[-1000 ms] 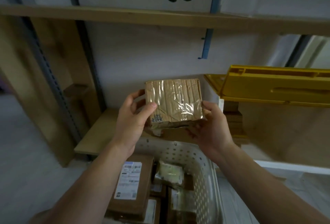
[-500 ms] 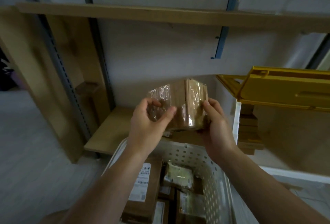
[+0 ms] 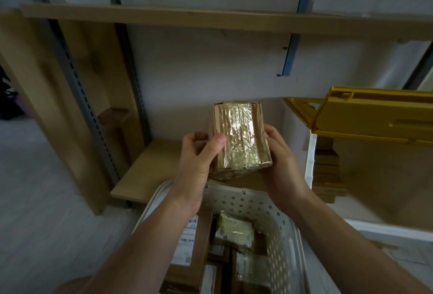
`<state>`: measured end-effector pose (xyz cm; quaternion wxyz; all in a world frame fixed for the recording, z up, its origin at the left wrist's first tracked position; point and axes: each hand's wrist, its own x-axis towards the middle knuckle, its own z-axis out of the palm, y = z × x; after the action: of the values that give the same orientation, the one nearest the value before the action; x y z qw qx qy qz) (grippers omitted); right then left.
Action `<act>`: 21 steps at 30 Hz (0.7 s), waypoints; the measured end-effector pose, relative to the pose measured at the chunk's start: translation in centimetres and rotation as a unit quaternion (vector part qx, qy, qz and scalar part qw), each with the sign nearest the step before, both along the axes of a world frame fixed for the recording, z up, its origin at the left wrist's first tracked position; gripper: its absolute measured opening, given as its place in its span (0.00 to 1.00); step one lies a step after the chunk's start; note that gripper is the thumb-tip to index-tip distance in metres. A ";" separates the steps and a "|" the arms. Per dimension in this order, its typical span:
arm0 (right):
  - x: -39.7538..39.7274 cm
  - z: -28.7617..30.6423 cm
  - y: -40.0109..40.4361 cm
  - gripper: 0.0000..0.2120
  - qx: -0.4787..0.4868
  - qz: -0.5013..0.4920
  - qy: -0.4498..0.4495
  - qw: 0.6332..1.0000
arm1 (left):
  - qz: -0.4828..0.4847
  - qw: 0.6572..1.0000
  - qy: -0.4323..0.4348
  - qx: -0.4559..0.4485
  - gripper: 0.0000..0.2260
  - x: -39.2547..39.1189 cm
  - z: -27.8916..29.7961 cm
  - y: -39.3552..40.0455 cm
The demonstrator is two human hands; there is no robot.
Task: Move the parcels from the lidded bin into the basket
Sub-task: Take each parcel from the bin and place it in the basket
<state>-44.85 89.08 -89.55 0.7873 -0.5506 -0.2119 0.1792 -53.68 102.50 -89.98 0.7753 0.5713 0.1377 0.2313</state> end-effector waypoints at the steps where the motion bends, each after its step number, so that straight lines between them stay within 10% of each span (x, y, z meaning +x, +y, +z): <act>1: 0.1 -0.1 0.0 0.14 -0.005 0.000 -0.001 1.000 | 0.003 1.000 0.000 -0.001 0.34 0.1 -0.1 0.0; 9: 0.3 -1.1 0.0 0.38 -0.094 0.073 0.070 0.990 | 0.006 0.996 -0.033 -0.087 0.29 0.5 -0.1 -0.3; 14: 0.5 -1.1 -0.2 0.26 -0.086 -0.016 0.111 0.990 | 0.021 0.999 -0.030 0.007 0.13 0.5 0.1 0.1; 21: 0.7 -0.6 -0.5 0.13 -0.085 -0.158 0.016 0.984 | 0.032 0.995 -0.035 0.089 0.19 -0.2 0.3 0.6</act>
<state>-44.18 88.57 -90.17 0.7592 -0.6392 -0.0935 0.0792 -53.85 103.11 -89.69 0.7181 0.6248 0.1072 0.2871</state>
